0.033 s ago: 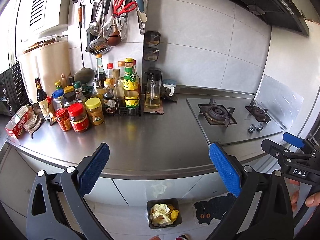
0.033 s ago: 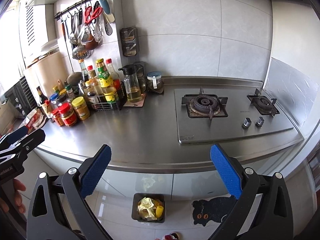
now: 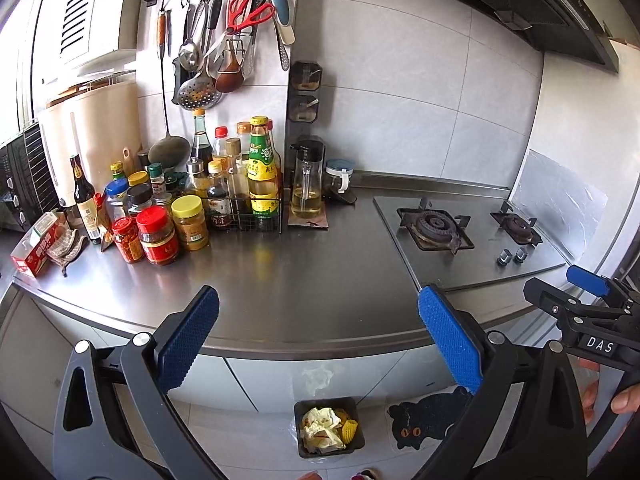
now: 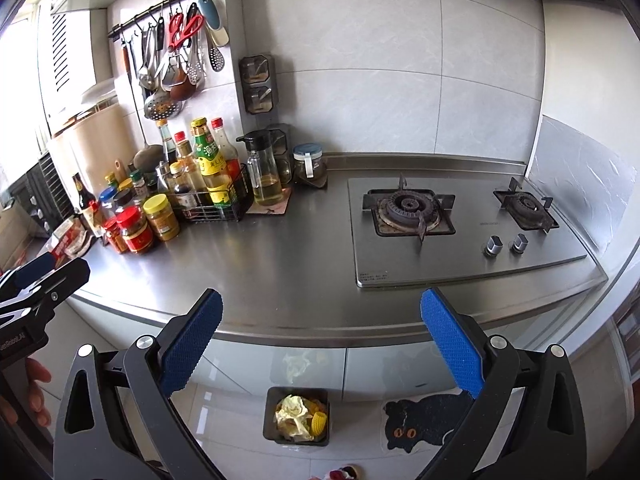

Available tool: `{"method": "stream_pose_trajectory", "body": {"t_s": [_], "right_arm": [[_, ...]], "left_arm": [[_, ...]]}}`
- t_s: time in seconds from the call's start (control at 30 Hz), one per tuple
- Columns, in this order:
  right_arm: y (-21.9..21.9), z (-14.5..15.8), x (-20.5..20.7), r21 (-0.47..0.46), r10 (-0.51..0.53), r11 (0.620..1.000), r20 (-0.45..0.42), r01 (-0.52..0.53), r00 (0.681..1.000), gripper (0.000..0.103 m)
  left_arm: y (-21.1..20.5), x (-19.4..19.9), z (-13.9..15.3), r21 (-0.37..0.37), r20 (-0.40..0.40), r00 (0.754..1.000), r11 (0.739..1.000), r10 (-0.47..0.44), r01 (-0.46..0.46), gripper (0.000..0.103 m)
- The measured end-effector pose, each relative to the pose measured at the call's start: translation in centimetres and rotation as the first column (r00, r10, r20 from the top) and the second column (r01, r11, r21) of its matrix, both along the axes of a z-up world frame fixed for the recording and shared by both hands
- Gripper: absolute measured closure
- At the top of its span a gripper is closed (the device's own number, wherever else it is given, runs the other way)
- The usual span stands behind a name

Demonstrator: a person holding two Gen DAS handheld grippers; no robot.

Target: Collect trash

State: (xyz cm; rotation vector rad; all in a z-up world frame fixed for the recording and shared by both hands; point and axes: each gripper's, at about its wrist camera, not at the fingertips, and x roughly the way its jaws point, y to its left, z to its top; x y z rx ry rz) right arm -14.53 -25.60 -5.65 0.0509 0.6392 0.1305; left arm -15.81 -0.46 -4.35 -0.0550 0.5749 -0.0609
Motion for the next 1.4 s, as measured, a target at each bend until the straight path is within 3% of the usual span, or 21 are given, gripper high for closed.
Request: {"method": "stream_pose_trajectory", "body": {"t_s": [1.4], "right_arm": [[0.2,1.3,-0.5,0.007,0.002,1.0,0.04,-0.003,0.999,0.003]], "left_arm": [[0.1,-0.8,1.1,0.011,0.028,0.999,1.0,0.021,-0.021,0.008]]}}
